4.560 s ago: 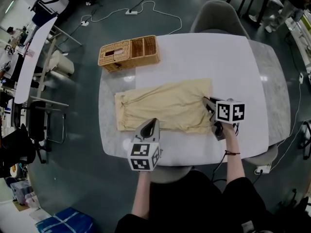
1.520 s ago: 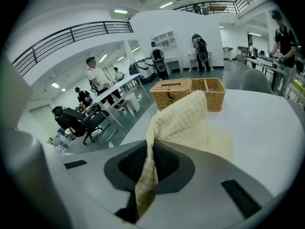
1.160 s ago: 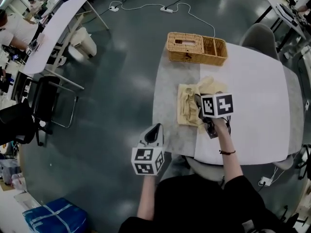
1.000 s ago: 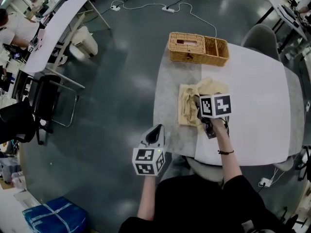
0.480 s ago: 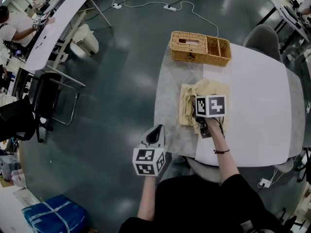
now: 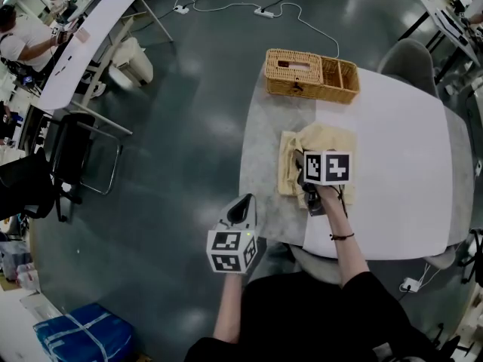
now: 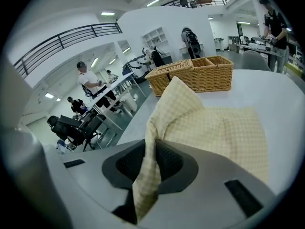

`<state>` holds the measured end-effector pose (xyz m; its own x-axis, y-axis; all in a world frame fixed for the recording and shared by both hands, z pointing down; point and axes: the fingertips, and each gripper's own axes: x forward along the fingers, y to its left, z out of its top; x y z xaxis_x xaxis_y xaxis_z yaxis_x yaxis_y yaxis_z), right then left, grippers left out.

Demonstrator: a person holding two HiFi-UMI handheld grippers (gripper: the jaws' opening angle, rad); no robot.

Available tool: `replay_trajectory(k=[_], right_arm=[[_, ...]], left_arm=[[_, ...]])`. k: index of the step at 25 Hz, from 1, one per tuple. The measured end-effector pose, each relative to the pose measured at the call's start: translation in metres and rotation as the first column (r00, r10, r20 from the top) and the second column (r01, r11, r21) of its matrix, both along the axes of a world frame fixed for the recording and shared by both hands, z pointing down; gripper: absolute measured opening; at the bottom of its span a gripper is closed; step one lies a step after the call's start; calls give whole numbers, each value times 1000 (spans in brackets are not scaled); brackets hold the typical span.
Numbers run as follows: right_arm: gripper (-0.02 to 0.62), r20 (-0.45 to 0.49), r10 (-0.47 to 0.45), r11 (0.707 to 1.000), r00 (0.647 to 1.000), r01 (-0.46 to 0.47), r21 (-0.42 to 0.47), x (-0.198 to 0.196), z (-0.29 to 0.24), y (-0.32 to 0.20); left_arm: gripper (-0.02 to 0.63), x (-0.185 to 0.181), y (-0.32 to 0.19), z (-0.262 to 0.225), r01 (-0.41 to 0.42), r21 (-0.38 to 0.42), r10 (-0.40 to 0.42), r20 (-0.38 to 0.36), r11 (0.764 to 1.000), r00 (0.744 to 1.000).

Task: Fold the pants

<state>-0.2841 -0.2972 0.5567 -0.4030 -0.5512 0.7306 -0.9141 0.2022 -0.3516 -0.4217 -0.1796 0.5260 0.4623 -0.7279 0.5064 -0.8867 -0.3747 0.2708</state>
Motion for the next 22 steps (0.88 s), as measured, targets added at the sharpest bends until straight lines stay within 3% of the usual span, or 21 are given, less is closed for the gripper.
replay_trajectory(k=[10,18,22], right_arm=[[112,-52,10,999,999,-9,32,-13,4,-1],[188,-182,4,993,983,18,120,-26,3,2],[202,-181,29,988,983,-1,155,-25,-1,0]], left_arm=[[8,-2,-2,2,7,-1,-7,-7,1000,1000],[8,-5,-1,1,7,1,-7,-8,1000,1000],[8,-6,-2,0,3,4,-3,-7,1000,1000]])
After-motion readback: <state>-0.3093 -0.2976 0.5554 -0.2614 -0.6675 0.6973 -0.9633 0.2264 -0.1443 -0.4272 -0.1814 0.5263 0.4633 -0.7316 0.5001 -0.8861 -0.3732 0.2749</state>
